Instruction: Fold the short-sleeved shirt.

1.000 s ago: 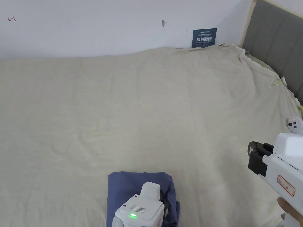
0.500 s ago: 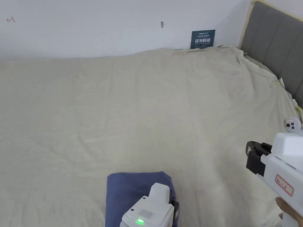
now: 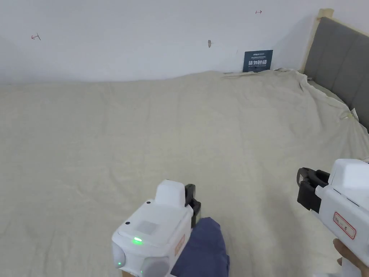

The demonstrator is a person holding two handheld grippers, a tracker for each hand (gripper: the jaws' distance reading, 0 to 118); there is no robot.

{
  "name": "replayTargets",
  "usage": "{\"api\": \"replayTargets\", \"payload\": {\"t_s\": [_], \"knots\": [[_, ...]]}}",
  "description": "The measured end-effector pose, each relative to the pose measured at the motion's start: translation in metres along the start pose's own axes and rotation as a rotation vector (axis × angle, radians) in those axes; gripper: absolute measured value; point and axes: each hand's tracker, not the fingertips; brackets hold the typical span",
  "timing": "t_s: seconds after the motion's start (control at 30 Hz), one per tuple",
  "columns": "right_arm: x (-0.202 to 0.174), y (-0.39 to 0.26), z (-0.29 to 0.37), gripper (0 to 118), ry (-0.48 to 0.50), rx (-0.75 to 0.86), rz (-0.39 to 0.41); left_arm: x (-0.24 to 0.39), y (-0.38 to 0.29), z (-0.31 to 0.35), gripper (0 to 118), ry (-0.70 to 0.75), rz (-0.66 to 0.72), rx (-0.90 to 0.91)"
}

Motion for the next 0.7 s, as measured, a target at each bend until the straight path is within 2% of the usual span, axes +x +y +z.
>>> {"api": "replayTargets", "payload": {"t_s": [0.3, 0.7], "knots": [[-0.030, 0.009, 0.002, 1, 0.033, 0.062, 0.032, -0.057, 0.031, 0.031, 0, 0.172, -0.023, 0.125], [-0.061, 0.002, -0.003, 1, 0.057, 0.165, 0.100, -0.123, 0.024, 0.066, 0, 0.380, 0.030, 0.221]]}}
